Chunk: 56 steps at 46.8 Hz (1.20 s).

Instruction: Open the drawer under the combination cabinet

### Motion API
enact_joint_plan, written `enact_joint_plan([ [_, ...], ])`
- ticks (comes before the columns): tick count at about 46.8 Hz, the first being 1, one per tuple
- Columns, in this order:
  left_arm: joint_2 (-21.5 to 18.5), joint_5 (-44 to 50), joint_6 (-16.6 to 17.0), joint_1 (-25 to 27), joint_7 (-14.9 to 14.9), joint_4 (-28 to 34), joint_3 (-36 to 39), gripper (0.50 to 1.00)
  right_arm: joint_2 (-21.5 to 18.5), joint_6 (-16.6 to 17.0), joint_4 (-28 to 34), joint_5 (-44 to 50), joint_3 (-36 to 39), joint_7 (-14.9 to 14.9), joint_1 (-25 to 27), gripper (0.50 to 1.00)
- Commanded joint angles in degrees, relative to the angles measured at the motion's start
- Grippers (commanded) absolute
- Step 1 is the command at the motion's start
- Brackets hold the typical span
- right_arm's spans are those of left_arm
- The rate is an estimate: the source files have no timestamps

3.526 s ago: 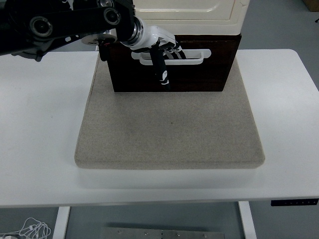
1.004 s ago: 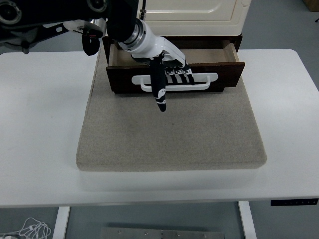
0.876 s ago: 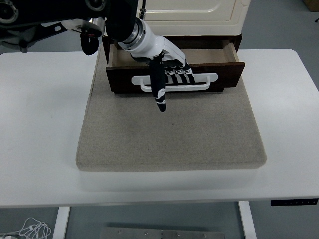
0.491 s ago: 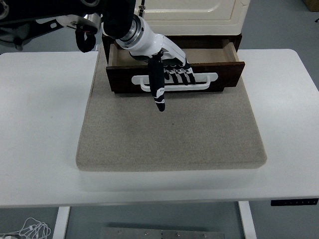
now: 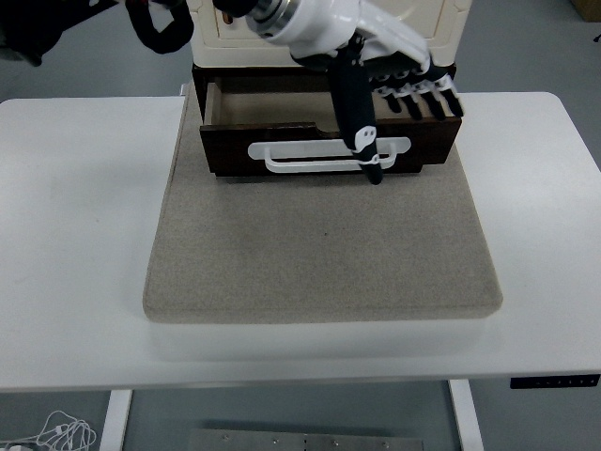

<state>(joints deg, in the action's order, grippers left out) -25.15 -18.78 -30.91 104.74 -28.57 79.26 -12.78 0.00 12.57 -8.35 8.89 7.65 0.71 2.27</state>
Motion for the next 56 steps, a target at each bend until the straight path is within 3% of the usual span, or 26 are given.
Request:
enact_joint_plan([
  [1,0.4,0.5,0.1,-0.8,0.6,-1.9,-5.5,1.000,0.0,0.0,0.0,0.0,0.0,0.0,0.0,0.926],
  [8,1.2,0.5,1.4,-3.9,2.0,-5.9,-17.3,1.000,0.0,0.0,0.0,0.0,0.0,0.0,0.0,0.926],
  [14,1.3,0.7,3.2,-5.8,4.9,-9.0,-25.9,1.000,0.0,0.0,0.0,0.0,0.0,0.0,0.0,0.926],
  [28,2.8,0.7,15.4,-6.3,19.0,-22.2,-36.1,1.000,0.0,0.0,0.0,0.0,0.0,0.0,0.0,0.926],
  [40,2.0,2.7,23.2,-7.5,25.1,-34.8,-41.9,1.000,0.0,0.0,0.0,0.0,0.0,0.0,0.0,0.926],
  [56,0.1,18.1,23.4,-12.1,24.5,-53.9,-42.2,1.000,0.0,0.0,0.0,0.0,0.0,0.0,0.0,0.926],
])
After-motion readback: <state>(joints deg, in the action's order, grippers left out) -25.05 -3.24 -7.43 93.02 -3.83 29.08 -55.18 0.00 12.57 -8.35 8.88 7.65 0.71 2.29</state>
